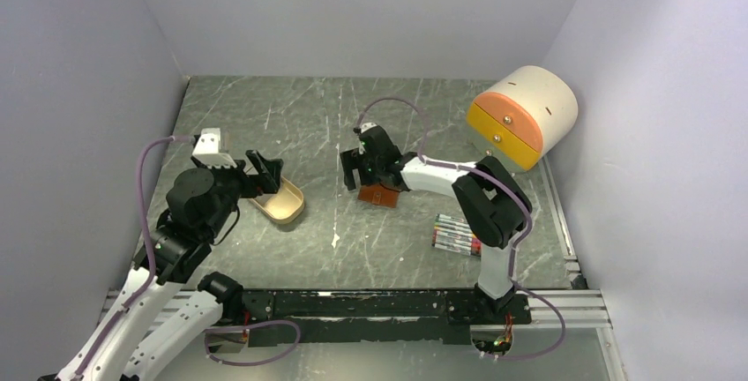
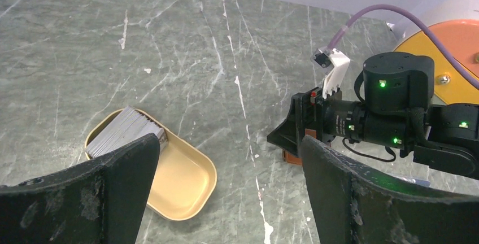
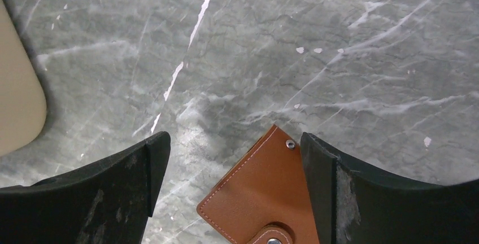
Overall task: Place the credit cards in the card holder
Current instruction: Adjust the card holder at the center of the board.
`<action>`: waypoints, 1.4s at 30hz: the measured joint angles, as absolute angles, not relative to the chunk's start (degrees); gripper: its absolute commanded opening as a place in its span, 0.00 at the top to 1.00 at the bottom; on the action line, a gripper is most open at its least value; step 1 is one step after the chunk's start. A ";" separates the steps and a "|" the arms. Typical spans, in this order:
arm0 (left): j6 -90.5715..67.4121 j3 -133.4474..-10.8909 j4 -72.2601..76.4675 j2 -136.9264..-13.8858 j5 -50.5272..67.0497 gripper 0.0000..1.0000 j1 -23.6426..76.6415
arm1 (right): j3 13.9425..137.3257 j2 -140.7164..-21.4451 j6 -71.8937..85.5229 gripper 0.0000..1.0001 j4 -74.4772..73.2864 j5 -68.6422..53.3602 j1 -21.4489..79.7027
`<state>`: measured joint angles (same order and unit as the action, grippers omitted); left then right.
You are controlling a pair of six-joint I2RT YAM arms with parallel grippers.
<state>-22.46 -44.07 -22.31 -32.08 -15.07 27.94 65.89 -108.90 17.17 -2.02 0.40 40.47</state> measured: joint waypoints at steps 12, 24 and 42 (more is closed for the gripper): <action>-20.73 -44.07 -22.35 -32.99 -13.41 0.03 27.94 | 55.99 -104.20 16.53 0.15 4.47 -4.97 45.01; -20.75 -44.07 -22.33 -34.44 -11.62 0.05 27.94 | 50.39 -90.37 26.83 0.33 -6.94 -0.19 49.19; -20.73 -43.40 -22.13 -32.38 -11.07 0.05 27.94 | 60.34 -96.18 56.58 0.69 -32.75 24.91 49.19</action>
